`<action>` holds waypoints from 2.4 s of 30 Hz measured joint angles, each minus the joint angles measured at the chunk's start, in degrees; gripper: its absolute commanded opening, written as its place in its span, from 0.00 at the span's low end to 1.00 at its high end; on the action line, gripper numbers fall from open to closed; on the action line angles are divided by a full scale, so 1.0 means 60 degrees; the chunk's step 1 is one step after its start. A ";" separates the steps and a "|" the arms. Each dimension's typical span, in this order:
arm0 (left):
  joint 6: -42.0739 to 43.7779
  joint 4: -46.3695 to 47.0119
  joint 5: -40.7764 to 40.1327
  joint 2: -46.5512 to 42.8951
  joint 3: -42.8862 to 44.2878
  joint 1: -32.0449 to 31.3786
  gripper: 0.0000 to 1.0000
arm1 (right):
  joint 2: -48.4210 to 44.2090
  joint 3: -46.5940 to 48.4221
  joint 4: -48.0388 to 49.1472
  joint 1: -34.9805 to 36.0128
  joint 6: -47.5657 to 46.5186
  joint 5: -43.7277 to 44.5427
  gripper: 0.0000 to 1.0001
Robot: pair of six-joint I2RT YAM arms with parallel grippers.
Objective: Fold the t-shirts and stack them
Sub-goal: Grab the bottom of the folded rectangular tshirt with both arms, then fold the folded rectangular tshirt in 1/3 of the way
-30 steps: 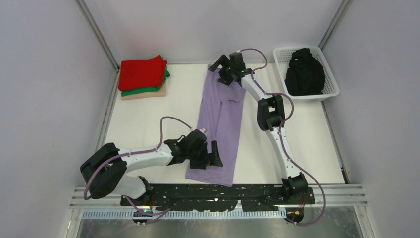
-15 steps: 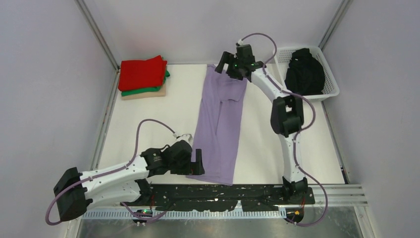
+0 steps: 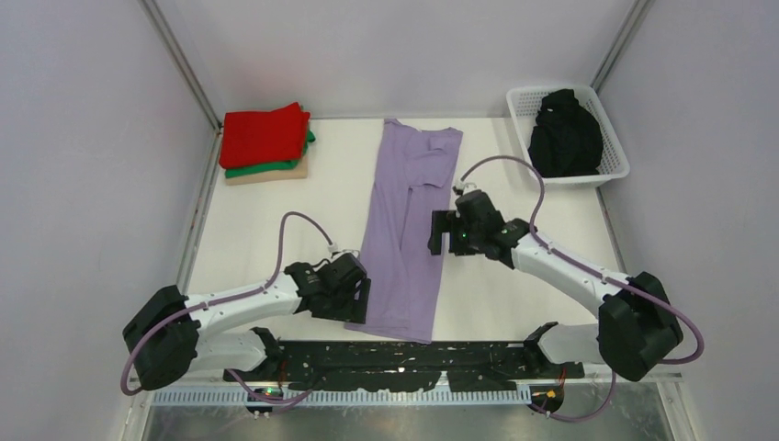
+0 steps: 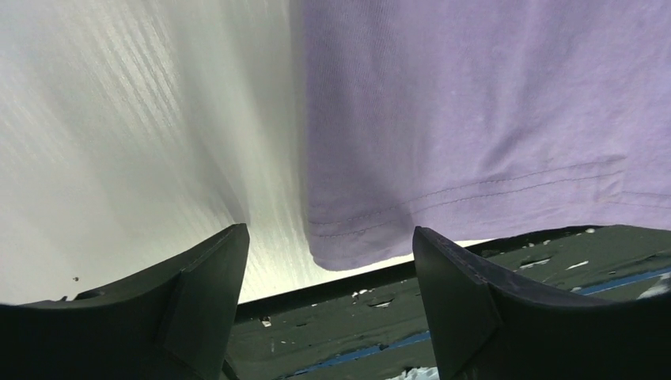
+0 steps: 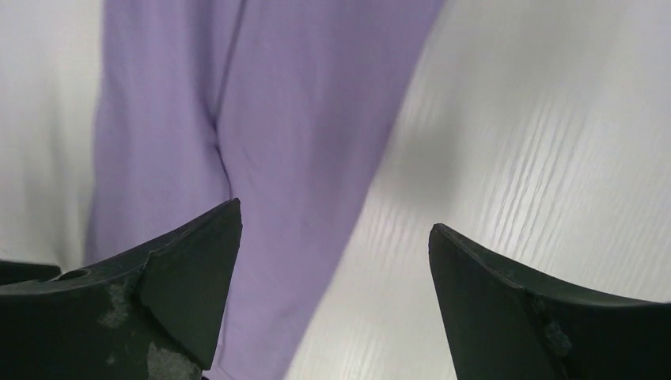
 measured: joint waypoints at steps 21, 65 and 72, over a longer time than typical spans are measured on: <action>0.0401 0.0386 0.0590 0.0739 0.0011 0.0018 0.00 | -0.2565 -0.3381 -0.0423 0.5246 0.0805 -0.0583 0.73; 0.0860 0.1045 0.1909 0.0455 0.2324 0.2233 0.00 | -0.2827 -0.3118 0.0430 0.3391 0.1253 0.0215 0.09; 0.1446 0.1038 0.2186 0.2208 0.3982 0.3209 0.00 | -0.1479 -0.2080 0.0790 0.1475 0.0565 -0.0583 0.09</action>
